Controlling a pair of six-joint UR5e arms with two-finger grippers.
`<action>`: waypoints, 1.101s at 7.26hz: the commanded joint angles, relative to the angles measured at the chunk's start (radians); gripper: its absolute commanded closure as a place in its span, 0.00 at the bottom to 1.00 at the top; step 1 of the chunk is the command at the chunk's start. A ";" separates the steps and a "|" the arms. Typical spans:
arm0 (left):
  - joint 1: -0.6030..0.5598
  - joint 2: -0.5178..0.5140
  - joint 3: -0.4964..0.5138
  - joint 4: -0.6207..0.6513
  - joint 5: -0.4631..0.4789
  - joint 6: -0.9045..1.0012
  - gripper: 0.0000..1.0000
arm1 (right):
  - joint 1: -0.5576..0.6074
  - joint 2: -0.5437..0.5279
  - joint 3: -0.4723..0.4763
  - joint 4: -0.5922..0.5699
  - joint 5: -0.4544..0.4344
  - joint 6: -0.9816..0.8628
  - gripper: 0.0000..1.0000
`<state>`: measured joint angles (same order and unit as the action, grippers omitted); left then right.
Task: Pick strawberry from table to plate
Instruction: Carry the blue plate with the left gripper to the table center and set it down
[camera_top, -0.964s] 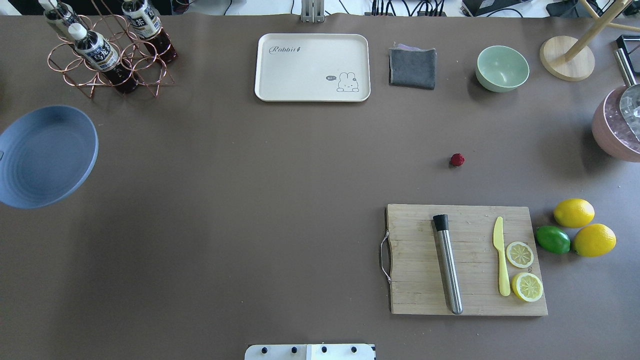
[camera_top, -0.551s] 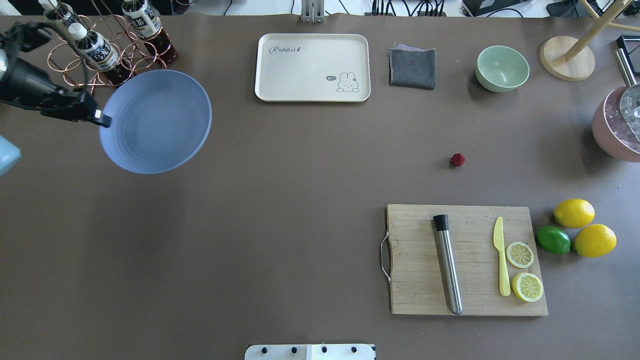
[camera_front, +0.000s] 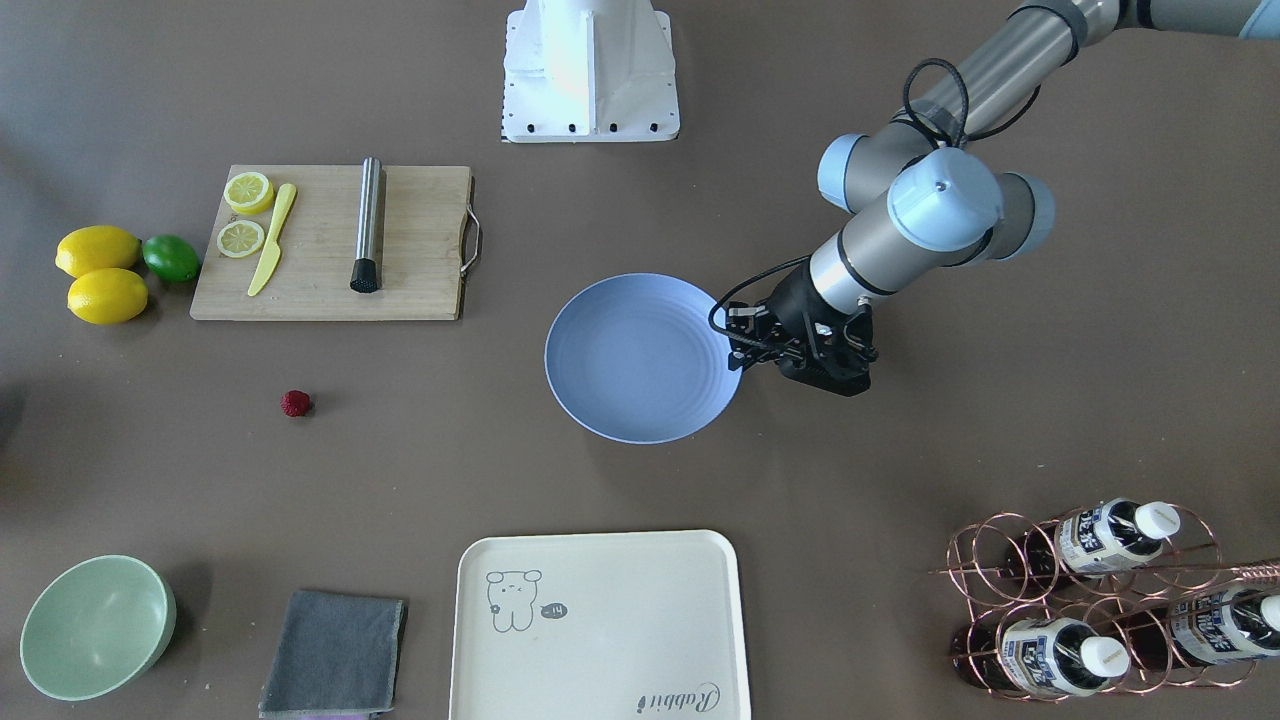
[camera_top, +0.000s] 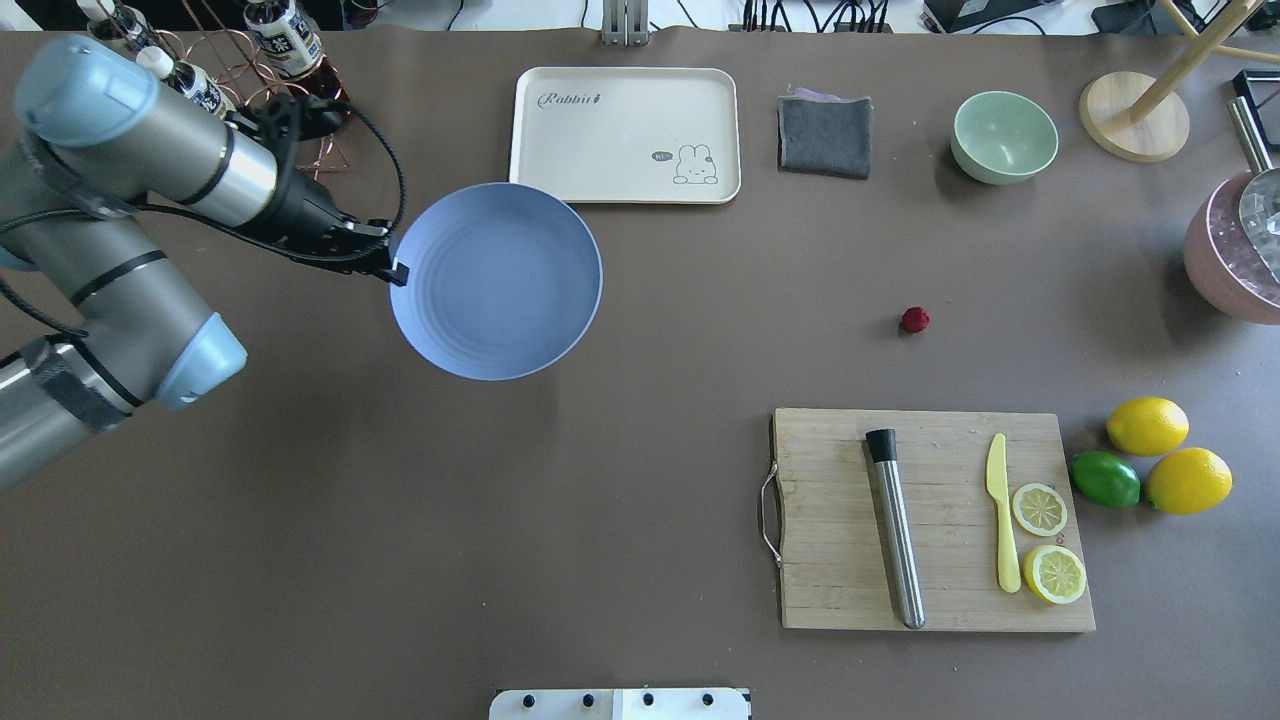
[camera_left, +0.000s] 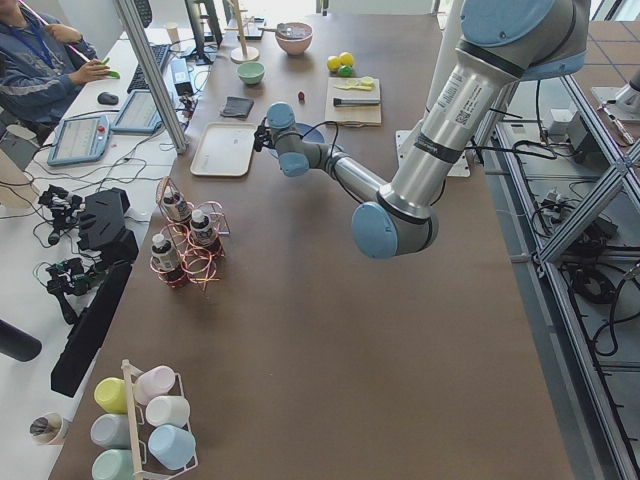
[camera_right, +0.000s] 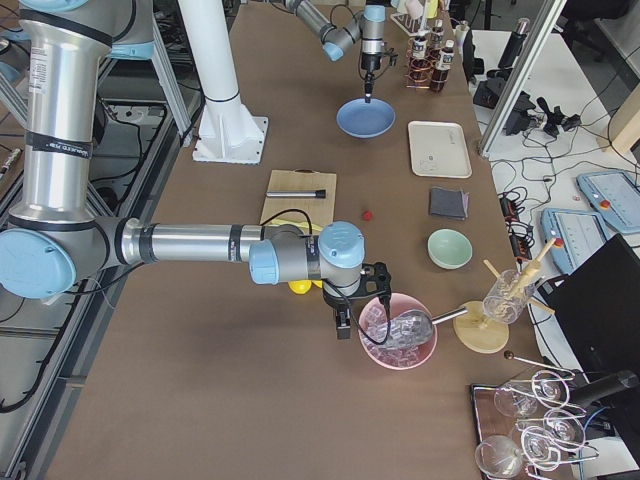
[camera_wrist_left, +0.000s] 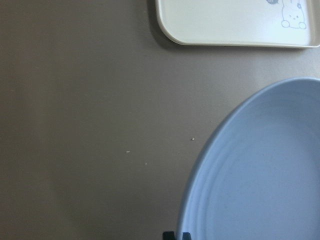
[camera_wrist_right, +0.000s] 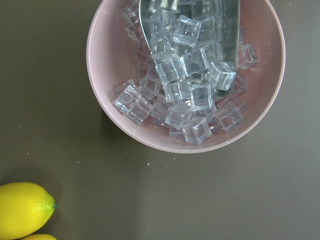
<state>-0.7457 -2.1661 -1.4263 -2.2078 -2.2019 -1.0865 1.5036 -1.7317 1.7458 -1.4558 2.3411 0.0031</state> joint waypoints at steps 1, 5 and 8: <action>0.055 -0.035 0.050 -0.003 0.088 0.004 1.00 | 0.000 0.000 0.000 0.000 0.003 0.000 0.00; 0.089 -0.028 0.038 -0.015 0.133 0.002 0.02 | 0.000 -0.003 -0.006 0.061 -0.003 -0.006 0.00; -0.082 0.144 -0.121 -0.003 0.113 0.099 0.01 | -0.028 0.009 -0.003 0.238 -0.114 0.005 0.00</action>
<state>-0.7501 -2.1065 -1.4766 -2.2142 -2.0629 -1.0506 1.4943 -1.7311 1.7418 -1.2710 2.2684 0.0014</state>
